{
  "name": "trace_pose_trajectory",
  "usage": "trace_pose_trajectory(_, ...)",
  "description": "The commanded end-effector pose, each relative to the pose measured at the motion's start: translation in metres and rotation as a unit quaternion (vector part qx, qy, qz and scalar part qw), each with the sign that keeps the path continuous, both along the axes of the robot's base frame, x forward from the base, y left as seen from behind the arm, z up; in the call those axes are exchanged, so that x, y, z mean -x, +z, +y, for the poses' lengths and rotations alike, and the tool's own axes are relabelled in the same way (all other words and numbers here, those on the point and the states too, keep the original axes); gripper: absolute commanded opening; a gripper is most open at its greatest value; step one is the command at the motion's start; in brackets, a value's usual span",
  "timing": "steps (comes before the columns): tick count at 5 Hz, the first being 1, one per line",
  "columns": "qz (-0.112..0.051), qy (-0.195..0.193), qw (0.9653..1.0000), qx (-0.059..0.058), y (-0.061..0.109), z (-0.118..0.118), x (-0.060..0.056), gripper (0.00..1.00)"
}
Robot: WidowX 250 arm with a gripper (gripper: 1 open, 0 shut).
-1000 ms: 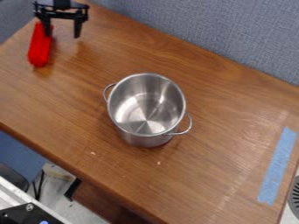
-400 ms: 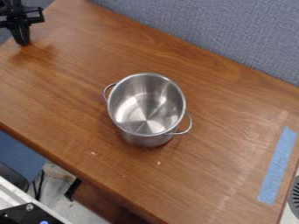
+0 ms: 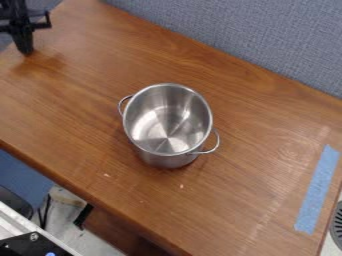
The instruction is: Move the red object from the metal pot to the table
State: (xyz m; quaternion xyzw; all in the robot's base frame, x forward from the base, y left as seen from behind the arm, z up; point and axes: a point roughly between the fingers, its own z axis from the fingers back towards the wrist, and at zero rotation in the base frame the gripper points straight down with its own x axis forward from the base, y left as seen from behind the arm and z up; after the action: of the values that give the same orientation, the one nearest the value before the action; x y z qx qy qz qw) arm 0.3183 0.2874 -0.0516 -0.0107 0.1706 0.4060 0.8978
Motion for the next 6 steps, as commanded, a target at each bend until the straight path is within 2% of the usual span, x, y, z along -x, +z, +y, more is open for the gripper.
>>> trace_pose_trajectory(1,-0.020,-0.018,0.9996,-0.009,0.039,-0.033,0.003,0.00)
trace_pose_trajectory(2,-0.024,0.014,0.9996,-0.008,0.053,-0.072,0.001,0.00)
trace_pose_trajectory(3,-0.020,0.045,0.9987,-0.008,0.065,-0.110,0.001,0.00)
trace_pose_trajectory(4,-0.017,0.085,0.9962,-0.008,0.080,-0.149,-0.002,0.00)
trace_pose_trajectory(5,-0.018,0.092,0.9956,-0.007,0.098,-0.139,-0.005,0.00)
trace_pose_trajectory(6,-0.009,0.104,0.9945,-0.006,0.115,-0.133,-0.005,0.00)
